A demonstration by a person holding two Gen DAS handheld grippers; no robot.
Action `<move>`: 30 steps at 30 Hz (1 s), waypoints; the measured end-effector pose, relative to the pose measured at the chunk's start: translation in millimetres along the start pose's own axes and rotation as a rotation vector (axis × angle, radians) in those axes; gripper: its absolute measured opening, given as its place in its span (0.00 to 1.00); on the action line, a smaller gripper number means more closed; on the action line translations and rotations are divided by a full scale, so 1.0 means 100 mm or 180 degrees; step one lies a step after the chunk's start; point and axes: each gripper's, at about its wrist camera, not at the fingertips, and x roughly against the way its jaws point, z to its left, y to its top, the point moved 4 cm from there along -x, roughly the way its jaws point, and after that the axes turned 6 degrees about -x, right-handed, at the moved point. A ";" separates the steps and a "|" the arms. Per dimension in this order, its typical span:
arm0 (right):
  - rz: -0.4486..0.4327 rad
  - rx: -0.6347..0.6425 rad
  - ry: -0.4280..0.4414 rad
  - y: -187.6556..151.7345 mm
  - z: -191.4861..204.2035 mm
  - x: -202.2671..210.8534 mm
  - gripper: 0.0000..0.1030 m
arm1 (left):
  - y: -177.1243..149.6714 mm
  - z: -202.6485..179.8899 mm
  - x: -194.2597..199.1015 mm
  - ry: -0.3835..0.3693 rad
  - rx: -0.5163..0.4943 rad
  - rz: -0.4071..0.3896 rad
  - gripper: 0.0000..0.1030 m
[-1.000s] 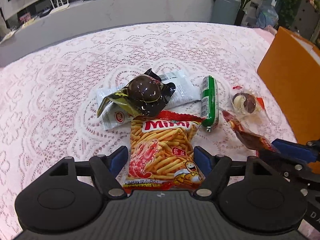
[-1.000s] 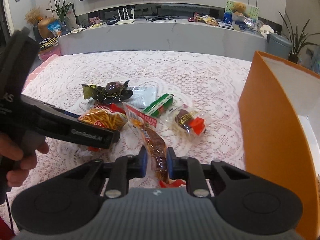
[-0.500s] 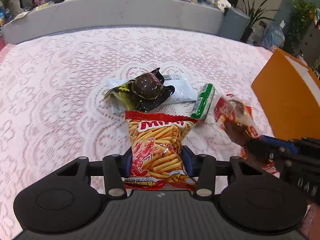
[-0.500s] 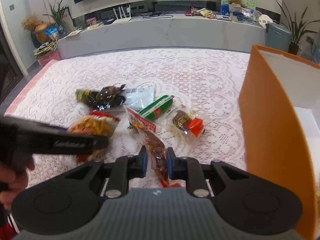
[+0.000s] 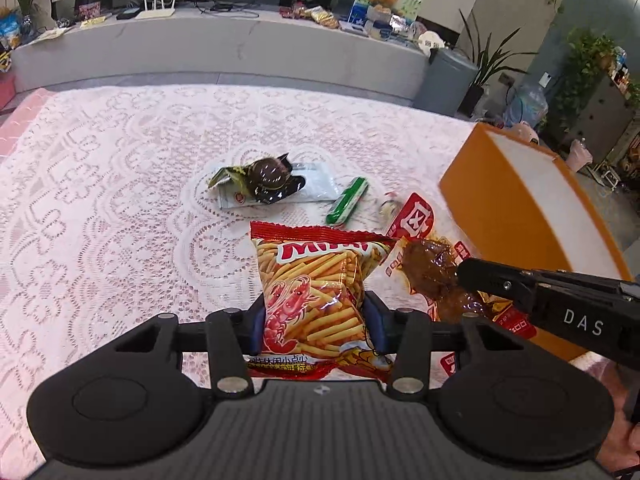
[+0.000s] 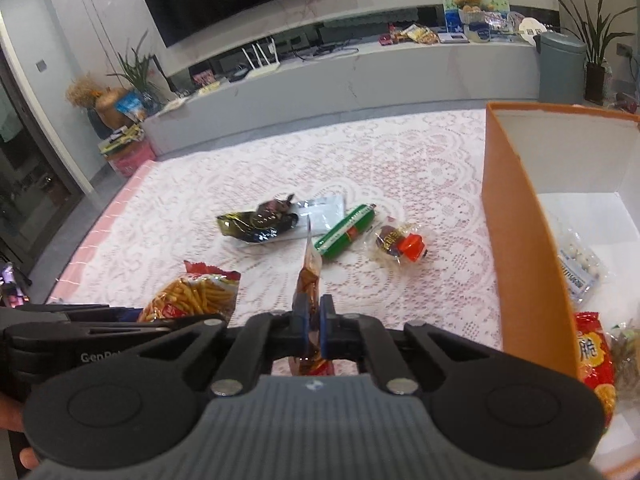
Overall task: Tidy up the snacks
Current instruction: 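Carry both packs over the orange box and release them inside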
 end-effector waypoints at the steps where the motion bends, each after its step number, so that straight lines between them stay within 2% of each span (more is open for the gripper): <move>1: -0.0023 0.0010 0.0009 0.00 0.00 0.06 0.00 | 0.01 -0.02 0.04 -0.0004 0.0005 -0.0021 0.52; 8: -0.0183 0.0064 0.0103 0.08 -0.07 0.47 0.00 | 0.10 -0.30 0.27 -0.0057 -0.0110 -0.0174 0.52; 15: -0.0349 0.0259 0.0003 0.27 -0.19 0.84 0.00 | 0.28 -0.65 0.36 -0.0140 -0.0320 -0.0254 0.52; 22: -0.0593 0.0418 -0.0237 0.50 -0.41 1.21 0.00 | 0.56 -1.11 0.32 -0.0337 -0.0629 -0.0350 0.52; 30: -0.0654 0.0515 -0.0632 0.75 -0.89 1.47 0.00 | 0.82 -1.72 -0.01 -0.0600 -0.0979 -0.0265 0.51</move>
